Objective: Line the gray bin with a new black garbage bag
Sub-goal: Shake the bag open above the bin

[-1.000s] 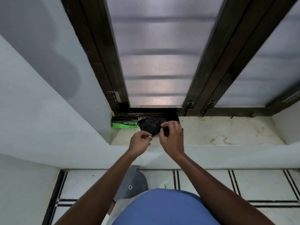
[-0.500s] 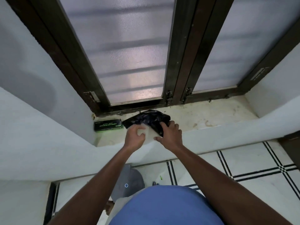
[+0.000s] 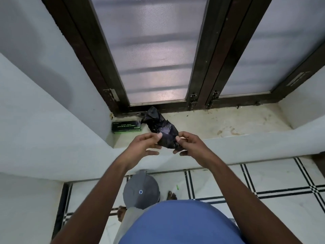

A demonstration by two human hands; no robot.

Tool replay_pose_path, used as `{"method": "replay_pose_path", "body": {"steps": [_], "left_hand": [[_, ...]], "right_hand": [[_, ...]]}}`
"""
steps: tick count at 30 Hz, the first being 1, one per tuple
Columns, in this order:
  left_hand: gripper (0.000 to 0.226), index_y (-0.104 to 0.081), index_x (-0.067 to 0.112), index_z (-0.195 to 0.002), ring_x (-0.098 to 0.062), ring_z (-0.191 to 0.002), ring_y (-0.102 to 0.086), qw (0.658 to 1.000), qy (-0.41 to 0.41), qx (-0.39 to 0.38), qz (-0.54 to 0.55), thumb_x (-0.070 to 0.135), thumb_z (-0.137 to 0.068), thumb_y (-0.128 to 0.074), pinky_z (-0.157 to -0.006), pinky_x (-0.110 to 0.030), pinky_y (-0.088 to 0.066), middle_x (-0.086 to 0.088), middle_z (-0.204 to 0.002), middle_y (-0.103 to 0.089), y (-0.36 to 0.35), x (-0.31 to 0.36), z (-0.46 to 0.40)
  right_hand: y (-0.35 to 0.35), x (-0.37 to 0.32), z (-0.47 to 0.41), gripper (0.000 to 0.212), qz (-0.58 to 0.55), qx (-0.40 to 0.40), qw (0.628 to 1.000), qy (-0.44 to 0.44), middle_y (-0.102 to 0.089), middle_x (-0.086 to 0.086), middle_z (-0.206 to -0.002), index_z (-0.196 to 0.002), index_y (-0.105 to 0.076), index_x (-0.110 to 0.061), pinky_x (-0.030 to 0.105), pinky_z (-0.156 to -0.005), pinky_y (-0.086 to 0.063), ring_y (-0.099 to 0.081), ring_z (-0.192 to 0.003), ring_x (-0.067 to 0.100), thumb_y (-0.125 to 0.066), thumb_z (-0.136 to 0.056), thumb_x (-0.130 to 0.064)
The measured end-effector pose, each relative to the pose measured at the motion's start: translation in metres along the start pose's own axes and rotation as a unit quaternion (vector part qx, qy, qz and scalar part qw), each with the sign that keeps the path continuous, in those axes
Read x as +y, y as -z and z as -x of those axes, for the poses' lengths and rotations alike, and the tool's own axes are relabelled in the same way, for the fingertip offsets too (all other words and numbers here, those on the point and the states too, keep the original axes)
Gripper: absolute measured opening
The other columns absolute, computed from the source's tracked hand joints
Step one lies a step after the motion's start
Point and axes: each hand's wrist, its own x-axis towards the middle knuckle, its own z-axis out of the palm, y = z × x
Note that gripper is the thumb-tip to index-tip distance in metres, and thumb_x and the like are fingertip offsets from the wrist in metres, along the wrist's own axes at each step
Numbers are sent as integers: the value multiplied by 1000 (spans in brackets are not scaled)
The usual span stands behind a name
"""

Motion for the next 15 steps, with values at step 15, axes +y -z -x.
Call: {"method": "replay_pose_path", "body": {"steps": [15], "left_hand": [[48, -66, 10, -81, -34, -92, -62, 995, -19, 74, 67, 44, -71, -99, -87, -47, -48, -19, -93, -68, 30, -14, 102]], "right_hand": [[-89, -25, 34, 3, 10, -59, 995, 79, -79, -12, -81, -100, -81, -9, 15, -71, -55, -70, -73, -2, -81, -98, -6]]}}
